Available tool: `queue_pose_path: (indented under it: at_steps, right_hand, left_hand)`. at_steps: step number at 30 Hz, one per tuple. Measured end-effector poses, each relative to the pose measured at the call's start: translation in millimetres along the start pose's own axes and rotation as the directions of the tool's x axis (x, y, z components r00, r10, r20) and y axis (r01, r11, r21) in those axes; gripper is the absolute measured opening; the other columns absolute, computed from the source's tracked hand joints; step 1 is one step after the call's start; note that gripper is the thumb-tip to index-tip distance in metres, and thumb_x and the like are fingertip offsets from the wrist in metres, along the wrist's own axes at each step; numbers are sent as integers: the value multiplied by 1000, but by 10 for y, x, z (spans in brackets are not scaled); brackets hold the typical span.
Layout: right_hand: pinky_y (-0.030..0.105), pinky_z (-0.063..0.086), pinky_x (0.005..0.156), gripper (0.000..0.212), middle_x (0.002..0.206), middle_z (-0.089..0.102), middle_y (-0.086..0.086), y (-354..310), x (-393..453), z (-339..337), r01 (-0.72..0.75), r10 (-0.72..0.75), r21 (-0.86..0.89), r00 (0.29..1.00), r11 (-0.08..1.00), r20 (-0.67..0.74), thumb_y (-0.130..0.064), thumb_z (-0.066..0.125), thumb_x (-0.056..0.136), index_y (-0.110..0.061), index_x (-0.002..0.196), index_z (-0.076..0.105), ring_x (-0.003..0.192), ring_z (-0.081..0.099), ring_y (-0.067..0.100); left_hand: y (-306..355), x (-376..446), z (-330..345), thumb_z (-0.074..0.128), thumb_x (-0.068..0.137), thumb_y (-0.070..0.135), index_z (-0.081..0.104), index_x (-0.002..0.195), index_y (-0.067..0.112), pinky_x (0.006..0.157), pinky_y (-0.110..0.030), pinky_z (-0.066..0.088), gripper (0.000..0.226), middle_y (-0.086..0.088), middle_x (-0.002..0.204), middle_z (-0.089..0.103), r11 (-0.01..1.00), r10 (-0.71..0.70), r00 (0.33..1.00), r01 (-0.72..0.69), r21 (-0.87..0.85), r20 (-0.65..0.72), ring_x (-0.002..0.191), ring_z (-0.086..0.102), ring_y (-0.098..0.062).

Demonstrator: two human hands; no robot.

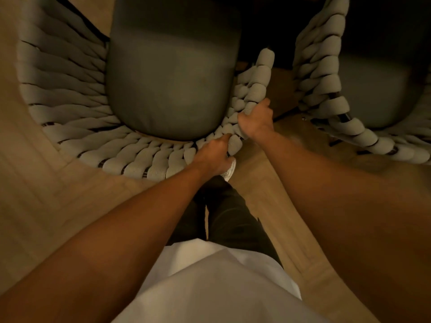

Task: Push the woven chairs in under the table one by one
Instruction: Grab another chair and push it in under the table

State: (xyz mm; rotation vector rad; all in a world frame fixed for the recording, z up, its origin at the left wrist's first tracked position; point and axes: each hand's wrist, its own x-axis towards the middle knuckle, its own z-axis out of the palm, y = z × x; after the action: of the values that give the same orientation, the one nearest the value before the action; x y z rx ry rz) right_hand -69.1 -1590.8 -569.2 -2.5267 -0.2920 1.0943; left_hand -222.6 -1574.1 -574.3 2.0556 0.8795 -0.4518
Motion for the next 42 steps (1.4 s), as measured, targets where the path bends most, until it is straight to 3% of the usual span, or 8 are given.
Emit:
queue_pose_path:
  at_steps: [5,9,18,31,34,37,39,42]
  right_hand:
    - [48,50,103,64,142,50,17,-155,2,-84,28,-28,-31,1000,999,4,-27,67,95,-7,144,30,128,54,38]
    - [49,50,101,64,141,50,16,-318,168,-299,59,-58,-88,998,994,12,-28,66,94,-9,144,31,126,54,38]
    - [46,51,97,63,140,49,16,-527,787,-706,94,-96,-143,995,985,-5,-24,65,94,-9,144,30,125,52,39]
    - [48,51,96,60,138,50,19,-258,968,-773,112,-111,-130,994,985,14,-26,62,96,-6,141,28,121,55,38]
    - [46,45,103,82,158,27,18,-265,924,-732,163,-170,-197,985,967,-19,-24,65,94,-5,155,13,134,45,39]
    - [48,30,119,99,169,-3,18,-261,830,-725,253,-286,-330,957,909,-53,-24,66,94,-3,160,-5,151,23,38]
    - [49,19,124,98,168,-5,18,-312,765,-724,314,-380,-441,922,841,-68,-26,65,94,-3,161,-4,154,13,36]
    - [47,7,127,87,168,1,18,-490,634,-664,383,-485,-555,873,738,-43,-29,58,95,-3,161,6,156,3,32]
  left_hand:
    - [-16,17,-109,65,89,22,49,136,15,94,-48,54,50,-11,125,65,999,36,999,-36,-22,-34,112,63,-33]
    - [179,168,-224,63,90,18,53,131,13,88,-38,53,43,-10,115,68,995,73,993,-79,-68,-93,105,65,-30]
    - [623,844,-247,64,89,22,48,137,13,94,-43,49,52,-11,124,65,995,31,992,-42,-93,-123,113,62,-34]
    - [724,979,44,67,83,28,45,142,23,82,-38,56,62,-5,112,69,989,-20,993,3,-146,-114,100,65,-25]
    - [671,980,-44,71,82,31,45,143,25,84,-30,50,67,-1,119,67,982,10,999,-18,-187,-42,108,63,-22]
    - [567,939,-276,77,83,41,39,150,22,95,-26,42,80,0,138,58,973,89,988,-58,-224,128,125,55,-18]
    - [438,896,-474,76,79,57,35,152,23,102,-29,42,90,1,147,51,988,82,967,-47,-148,241,131,51,-17]
    - [161,795,-785,64,79,73,43,147,25,105,-45,47,86,-1,143,54,997,76,976,-71,-32,204,128,53,-22]
